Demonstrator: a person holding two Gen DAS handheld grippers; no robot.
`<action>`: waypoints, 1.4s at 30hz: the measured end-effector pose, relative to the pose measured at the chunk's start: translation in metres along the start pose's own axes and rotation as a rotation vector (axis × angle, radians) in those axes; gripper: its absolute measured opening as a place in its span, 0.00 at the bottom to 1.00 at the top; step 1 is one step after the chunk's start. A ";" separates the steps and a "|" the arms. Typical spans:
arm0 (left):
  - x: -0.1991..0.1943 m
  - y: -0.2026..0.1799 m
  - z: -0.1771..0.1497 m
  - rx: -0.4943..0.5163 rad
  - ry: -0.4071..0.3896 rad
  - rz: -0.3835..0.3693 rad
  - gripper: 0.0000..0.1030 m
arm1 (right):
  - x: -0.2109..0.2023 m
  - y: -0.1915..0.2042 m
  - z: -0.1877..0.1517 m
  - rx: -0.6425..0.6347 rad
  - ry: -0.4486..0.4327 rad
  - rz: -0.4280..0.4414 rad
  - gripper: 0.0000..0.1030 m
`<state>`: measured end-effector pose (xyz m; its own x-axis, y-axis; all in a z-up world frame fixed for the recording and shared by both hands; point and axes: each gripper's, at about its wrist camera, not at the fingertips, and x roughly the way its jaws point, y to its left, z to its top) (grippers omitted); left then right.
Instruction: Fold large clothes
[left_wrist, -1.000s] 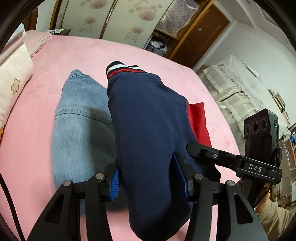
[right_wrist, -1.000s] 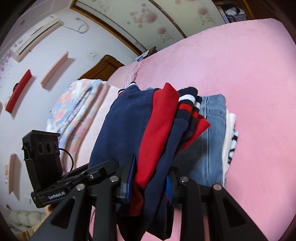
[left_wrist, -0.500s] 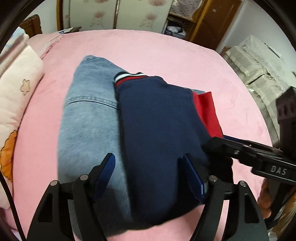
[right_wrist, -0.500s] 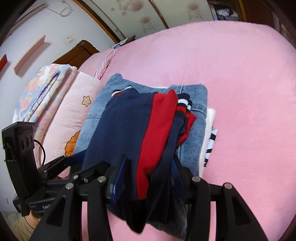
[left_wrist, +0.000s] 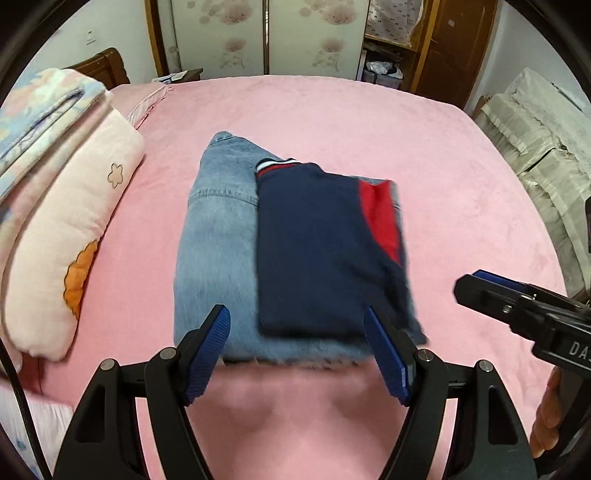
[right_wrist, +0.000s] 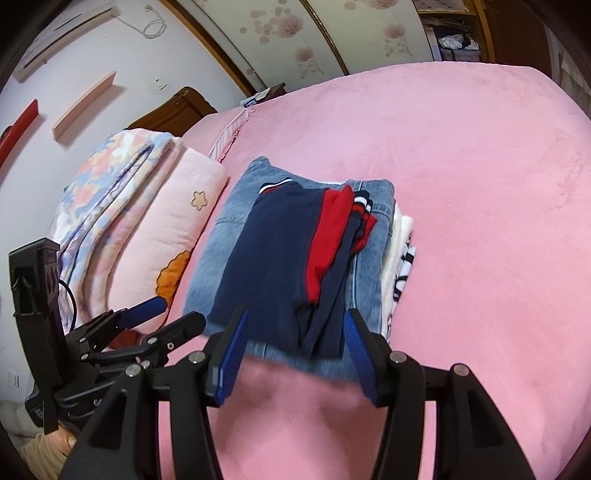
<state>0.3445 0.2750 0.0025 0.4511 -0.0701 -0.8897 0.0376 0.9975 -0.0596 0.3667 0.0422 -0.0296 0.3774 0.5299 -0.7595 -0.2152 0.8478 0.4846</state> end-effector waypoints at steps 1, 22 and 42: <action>-0.007 -0.003 -0.005 -0.010 0.000 -0.004 0.71 | -0.008 0.001 -0.005 0.000 0.002 0.007 0.52; -0.174 -0.161 -0.191 -0.062 0.027 -0.043 0.71 | -0.213 -0.032 -0.194 -0.065 0.045 -0.077 0.52; -0.187 -0.278 -0.343 0.020 0.044 0.039 0.71 | -0.301 -0.087 -0.333 -0.007 -0.004 -0.344 0.52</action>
<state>-0.0560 0.0134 0.0301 0.4132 -0.0308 -0.9101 0.0385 0.9991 -0.0163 -0.0282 -0.1847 0.0126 0.4324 0.2131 -0.8761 -0.0813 0.9769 0.1974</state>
